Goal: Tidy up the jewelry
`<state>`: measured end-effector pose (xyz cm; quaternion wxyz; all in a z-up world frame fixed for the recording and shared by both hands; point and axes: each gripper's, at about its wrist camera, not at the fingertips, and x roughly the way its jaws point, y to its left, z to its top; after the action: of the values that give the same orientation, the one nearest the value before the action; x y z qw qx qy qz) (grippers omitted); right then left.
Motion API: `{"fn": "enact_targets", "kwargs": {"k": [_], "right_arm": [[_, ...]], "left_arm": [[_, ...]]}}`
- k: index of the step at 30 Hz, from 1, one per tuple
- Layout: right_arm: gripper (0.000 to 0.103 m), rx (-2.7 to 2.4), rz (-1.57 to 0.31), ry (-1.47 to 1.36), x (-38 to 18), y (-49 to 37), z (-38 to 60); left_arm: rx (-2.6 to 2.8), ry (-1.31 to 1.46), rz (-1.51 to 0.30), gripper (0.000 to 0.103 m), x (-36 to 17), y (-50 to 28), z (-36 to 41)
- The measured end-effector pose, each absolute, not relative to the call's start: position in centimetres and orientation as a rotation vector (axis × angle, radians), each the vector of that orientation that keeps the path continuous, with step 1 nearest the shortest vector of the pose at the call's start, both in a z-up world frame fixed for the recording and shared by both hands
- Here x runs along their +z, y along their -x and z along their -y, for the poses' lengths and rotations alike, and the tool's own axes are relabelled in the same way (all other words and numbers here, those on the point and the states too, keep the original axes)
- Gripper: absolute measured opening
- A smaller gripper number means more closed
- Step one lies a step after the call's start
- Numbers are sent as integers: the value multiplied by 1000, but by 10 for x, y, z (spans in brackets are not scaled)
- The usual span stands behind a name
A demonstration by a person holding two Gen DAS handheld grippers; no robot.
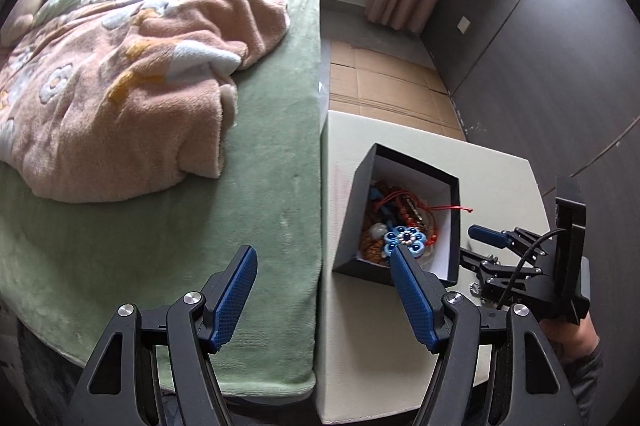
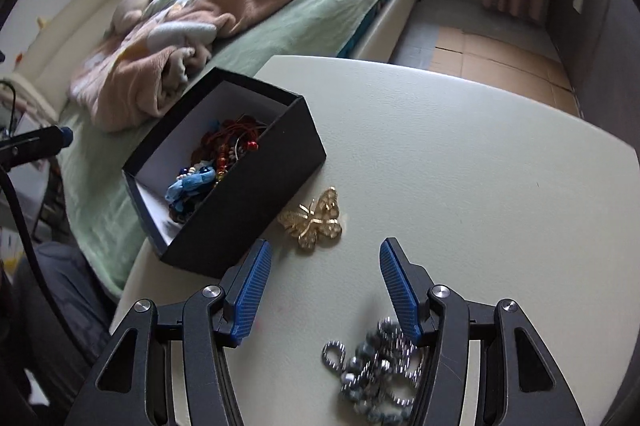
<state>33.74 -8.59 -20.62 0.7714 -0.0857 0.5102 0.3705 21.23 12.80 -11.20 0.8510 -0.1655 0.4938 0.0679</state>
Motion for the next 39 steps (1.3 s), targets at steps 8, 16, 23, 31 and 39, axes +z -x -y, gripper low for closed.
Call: {"fn": "enact_targets", "kwargs": {"k": [8, 16, 23, 31, 39], "right_arm": [[56, 934, -1082, 388, -214, -345, 59], [42, 961, -1003, 513, -219, -339, 49], [39, 990, -1051, 457, -211, -337, 64], [39, 991, -956, 324, -156, -332, 80], [40, 970, -893, 242, -117, -316, 48]], "left_arm": [[173, 406, -1036, 70, -116, -202, -146], [186, 418, -1032, 70, -115, -199, -151], [168, 417, -1022, 70, -111, -196, -150], [152, 419, -1004, 70, -101, -190, -145], [152, 433, -1009, 70, -100, -189, -139]]}}
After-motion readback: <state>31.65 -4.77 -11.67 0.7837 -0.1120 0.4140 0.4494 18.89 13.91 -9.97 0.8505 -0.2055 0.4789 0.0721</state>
